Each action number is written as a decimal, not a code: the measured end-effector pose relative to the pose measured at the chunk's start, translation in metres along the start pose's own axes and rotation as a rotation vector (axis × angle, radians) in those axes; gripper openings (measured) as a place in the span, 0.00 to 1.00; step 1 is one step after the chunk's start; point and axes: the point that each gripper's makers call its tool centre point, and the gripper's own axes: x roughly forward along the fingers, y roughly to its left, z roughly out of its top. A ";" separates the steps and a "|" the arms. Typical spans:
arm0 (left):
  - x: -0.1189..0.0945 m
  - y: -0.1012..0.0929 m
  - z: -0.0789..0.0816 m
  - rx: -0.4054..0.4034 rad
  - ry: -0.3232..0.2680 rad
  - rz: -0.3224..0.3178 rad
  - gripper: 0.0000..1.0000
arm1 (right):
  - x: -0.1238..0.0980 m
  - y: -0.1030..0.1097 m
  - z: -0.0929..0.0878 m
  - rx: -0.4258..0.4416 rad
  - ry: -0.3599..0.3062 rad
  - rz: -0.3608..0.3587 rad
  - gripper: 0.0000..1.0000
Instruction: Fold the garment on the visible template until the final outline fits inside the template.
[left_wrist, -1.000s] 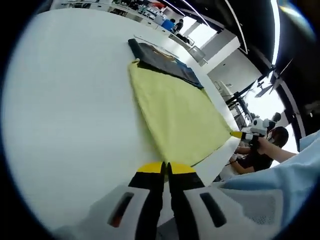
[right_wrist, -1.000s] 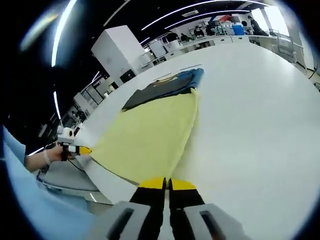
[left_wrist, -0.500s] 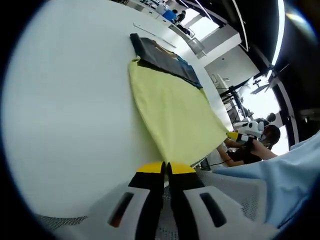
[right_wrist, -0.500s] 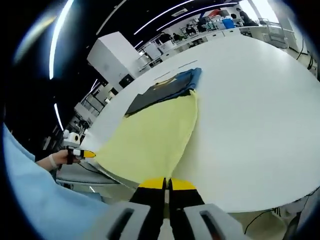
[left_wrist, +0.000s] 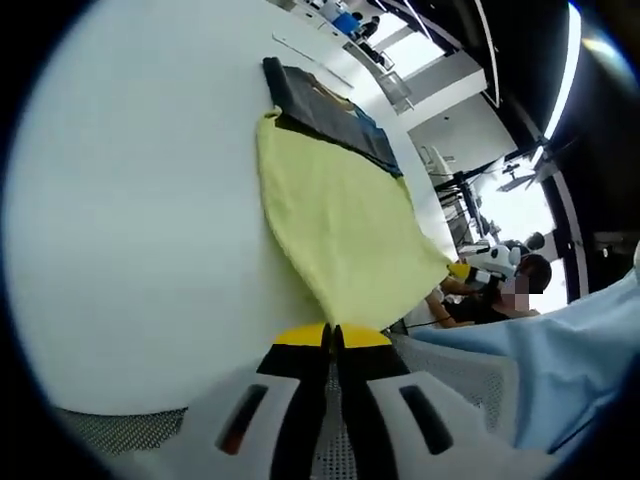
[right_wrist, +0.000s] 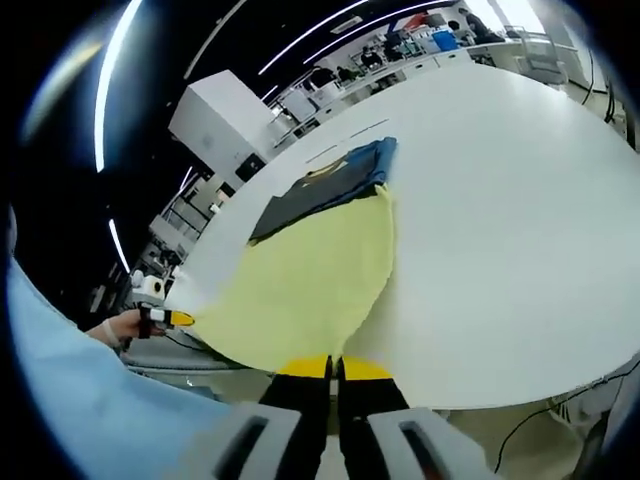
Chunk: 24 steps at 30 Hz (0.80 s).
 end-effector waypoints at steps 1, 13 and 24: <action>-0.001 0.001 0.005 0.011 -0.012 0.005 0.00 | 0.000 -0.001 0.005 -0.004 -0.007 0.000 0.00; 0.003 -0.009 0.089 0.055 -0.131 -0.028 0.00 | 0.013 -0.003 0.082 -0.017 -0.101 0.055 0.00; 0.016 -0.005 0.198 0.033 -0.342 -0.045 0.00 | 0.046 -0.006 0.181 -0.072 -0.182 0.107 0.00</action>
